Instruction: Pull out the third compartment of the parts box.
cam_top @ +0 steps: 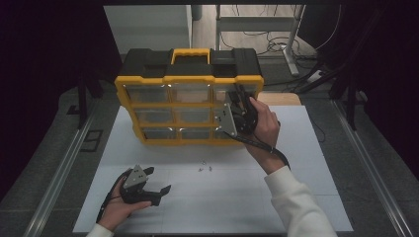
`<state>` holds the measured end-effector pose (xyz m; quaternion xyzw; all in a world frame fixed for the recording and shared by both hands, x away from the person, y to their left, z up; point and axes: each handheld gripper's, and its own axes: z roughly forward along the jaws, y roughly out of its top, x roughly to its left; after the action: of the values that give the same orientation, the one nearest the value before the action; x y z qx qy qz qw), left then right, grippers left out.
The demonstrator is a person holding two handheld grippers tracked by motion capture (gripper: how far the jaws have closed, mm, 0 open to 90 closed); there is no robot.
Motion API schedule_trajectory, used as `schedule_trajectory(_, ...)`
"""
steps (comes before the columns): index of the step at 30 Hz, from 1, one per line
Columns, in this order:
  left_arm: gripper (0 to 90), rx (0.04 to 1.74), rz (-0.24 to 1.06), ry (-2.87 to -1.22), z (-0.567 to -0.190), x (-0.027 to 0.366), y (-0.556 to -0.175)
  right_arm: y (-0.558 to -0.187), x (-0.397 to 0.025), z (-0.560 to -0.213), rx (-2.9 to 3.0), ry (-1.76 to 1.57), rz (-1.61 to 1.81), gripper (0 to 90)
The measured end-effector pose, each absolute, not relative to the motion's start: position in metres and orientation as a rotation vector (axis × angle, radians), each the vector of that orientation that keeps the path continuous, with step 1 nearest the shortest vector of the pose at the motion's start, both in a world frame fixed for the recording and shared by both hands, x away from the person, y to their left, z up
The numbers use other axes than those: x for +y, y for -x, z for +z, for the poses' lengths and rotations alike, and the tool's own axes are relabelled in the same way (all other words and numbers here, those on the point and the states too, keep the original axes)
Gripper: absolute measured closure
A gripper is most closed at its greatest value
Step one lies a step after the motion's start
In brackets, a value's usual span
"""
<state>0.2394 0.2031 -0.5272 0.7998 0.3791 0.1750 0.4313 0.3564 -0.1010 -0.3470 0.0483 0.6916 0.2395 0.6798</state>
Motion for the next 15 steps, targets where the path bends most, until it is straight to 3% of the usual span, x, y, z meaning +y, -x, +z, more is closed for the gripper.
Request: schedule_trajectory(15, 10.7, 0.947, 0.436, -1.989, -0.5266, 0.2033, -0.2393, -0.3506, -0.1031, -0.3489, 1.538, -0.107, 0.547, 69.2)
